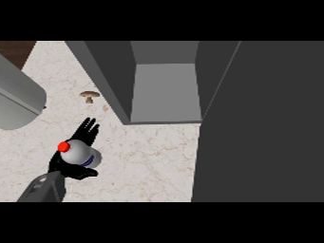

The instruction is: Pick up the bottled water, place it into the cabinet and close the cabinet

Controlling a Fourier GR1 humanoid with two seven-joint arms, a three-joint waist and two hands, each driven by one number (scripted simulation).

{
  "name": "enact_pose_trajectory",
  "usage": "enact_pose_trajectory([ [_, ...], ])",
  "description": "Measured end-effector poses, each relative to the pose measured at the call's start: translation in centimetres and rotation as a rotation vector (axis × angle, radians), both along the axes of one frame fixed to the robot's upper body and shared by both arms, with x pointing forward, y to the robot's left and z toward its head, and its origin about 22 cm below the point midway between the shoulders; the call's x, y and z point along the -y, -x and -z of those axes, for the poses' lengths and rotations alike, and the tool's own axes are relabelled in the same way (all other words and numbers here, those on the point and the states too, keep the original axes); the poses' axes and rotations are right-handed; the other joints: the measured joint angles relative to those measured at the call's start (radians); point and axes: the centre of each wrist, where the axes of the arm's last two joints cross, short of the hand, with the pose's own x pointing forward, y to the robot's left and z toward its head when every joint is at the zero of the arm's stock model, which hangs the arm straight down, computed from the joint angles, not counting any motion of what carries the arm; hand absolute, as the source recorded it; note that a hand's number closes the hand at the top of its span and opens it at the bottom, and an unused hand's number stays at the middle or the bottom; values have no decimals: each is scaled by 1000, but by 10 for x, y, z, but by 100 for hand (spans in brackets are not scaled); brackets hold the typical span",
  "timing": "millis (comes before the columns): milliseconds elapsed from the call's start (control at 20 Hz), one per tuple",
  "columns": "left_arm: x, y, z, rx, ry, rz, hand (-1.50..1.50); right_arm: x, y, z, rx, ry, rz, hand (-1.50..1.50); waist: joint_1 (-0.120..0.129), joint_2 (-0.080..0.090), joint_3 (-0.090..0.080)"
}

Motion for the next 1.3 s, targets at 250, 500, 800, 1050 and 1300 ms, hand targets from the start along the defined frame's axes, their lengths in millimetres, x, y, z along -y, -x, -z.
enact_pose_trajectory([
  [250, 17, 2, 5, -5, 9, 56, 150, 4, 1, -3, 0, 0, 7, -150, -1, 1, -3],
  [500, 29, -2, 6, 1, 35, 71, 150, 4, 0, -1, -1, 1, 8, -150, 2, 1, -4],
  [800, 25, -1, 5, 30, 12, 0, 150, 8, -2, -2, -5, 3, 8, -150, 3, 2, -5],
  [1050, 9, 7, 6, 55, 2, -201, 150, 7, 4, -2, -7, 7, 7, -150, 6, 0, -4],
  [1300, 3, 3, 2, 69, 39, -286, 150, 3, 0, 0, -10, 2, 10, -150, 8, -1, -4],
])
